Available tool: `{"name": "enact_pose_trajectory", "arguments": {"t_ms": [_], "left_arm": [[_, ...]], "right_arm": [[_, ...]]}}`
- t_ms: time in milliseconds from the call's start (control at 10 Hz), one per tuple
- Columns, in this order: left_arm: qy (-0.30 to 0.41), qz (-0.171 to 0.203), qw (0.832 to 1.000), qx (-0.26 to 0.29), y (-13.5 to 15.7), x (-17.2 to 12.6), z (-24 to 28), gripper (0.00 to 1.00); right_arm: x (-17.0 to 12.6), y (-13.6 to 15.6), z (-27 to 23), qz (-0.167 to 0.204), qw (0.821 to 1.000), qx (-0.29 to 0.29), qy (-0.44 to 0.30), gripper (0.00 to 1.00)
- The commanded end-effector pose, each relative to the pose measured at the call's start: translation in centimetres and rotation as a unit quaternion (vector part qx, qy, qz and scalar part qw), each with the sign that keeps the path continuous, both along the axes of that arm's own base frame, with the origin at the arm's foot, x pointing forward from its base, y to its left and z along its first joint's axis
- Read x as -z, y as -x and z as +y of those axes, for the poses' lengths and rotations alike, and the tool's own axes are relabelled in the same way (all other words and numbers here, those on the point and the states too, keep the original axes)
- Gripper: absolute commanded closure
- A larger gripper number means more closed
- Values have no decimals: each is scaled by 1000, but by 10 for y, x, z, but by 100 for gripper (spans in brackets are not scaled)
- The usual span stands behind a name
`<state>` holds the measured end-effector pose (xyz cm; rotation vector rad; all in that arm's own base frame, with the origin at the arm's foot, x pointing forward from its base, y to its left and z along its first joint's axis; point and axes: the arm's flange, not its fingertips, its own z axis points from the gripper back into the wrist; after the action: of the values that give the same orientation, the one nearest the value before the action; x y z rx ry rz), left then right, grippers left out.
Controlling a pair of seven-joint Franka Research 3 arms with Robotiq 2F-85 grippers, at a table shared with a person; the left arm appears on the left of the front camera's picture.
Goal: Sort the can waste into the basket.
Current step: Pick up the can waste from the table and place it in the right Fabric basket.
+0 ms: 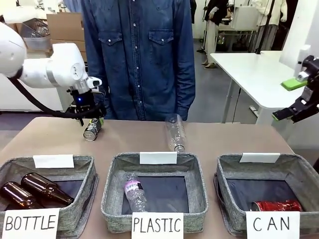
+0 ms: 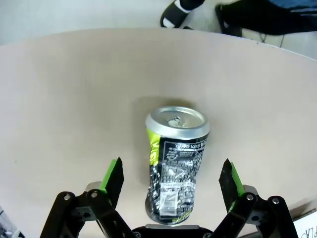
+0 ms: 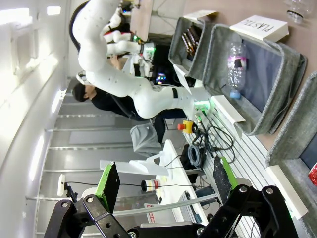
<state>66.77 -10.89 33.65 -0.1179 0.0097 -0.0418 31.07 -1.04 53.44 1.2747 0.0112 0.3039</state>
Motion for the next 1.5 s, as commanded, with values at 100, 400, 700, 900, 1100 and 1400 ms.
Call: {"name": "enact_pose_trajectory", "arguments": {"t_ms": [100, 400, 700, 900, 1100, 1400], "left_arm": [[-6, 9, 1000, -7, 3, 3, -9, 0], [-35, -1, 999, -14, 8, 4, -13, 60], [-42, 0, 999, -20, 8, 5, -14, 100], [-51, -6, 998, -24, 7, 3, -13, 97], [-47, -9, 998, -28, 8, -2, -11, 100], [-22, -8, 1000, -15, 23, -31, 2, 100]], "right_arm": [[-1, 0, -2, -7, 1000, -5, 1, 0], [-1, 0, -2, -7, 1000, -5, 1, 0], [-1, 0, -2, -7, 1000, -5, 1, 0], [-1, 0, -2, -7, 1000, -5, 1, 0], [-1, 0, -2, -7, 1000, -5, 1, 0], [-1, 0, -2, -7, 1000, -5, 1, 0]]}}
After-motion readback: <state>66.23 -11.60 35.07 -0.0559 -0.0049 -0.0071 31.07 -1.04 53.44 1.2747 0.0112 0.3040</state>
